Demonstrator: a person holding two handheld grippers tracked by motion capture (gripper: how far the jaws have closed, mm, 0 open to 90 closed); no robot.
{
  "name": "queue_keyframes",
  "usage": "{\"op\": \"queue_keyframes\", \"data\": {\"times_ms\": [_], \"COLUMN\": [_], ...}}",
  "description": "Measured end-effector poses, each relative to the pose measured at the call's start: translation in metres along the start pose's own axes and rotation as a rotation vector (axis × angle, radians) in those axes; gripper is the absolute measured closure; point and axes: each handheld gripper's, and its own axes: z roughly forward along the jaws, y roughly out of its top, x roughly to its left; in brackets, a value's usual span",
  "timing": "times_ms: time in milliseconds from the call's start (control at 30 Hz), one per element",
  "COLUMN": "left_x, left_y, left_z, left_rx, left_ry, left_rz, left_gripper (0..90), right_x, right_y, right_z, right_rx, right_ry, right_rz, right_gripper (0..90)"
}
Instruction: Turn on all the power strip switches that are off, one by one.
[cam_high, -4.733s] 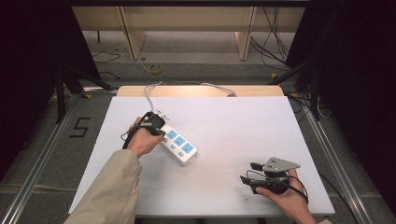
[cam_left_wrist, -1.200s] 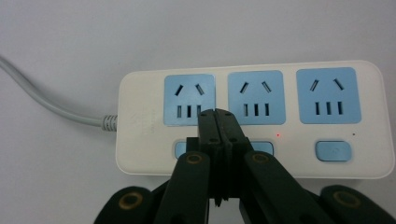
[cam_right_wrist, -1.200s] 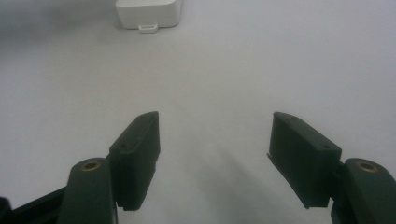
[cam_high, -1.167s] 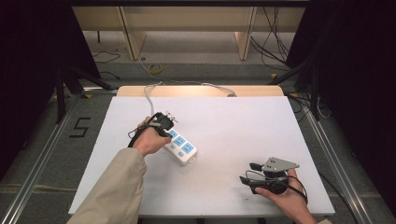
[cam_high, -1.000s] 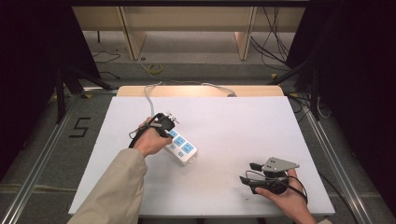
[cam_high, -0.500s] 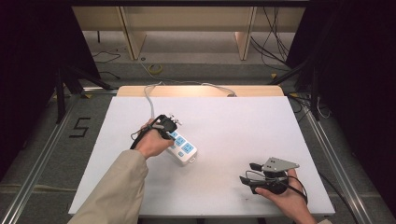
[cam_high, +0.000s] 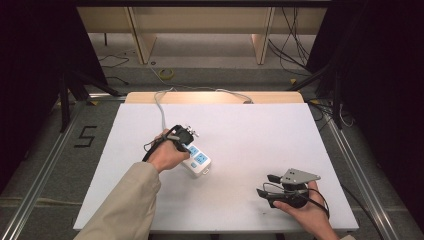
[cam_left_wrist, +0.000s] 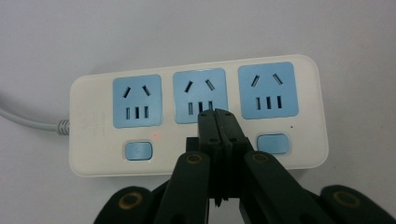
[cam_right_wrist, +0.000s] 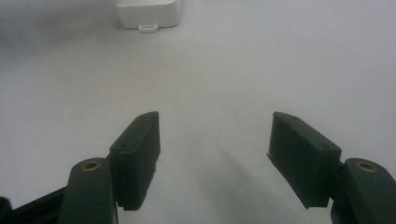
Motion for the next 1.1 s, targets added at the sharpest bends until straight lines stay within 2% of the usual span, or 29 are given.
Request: {"op": "queue_keyframes", "data": {"times_ms": [500,600,1100], "left_x": [-0.007,-0.009,-0.016], "left_y": [0.002,0.002,0.003], "left_z": [0.002,0.003,0.004], "left_rx": [0.011,0.009,0.030], "left_ry": [-0.016,-0.018,-0.038], "left_rz": [0.019,0.012,0.044], "left_gripper": [90.0,90.0,90.0], "right_x": [0.000,0.000,0.000], "right_y": [0.000,0.000,0.000], "right_z": [0.000,0.000,0.000], "right_rx": [-0.001,0.000,-0.001], "right_ry": [0.001,0.001,0.001], "right_rz": [-0.001,-0.001,-0.002], "right_gripper": [34.6,34.6,34.6]}}
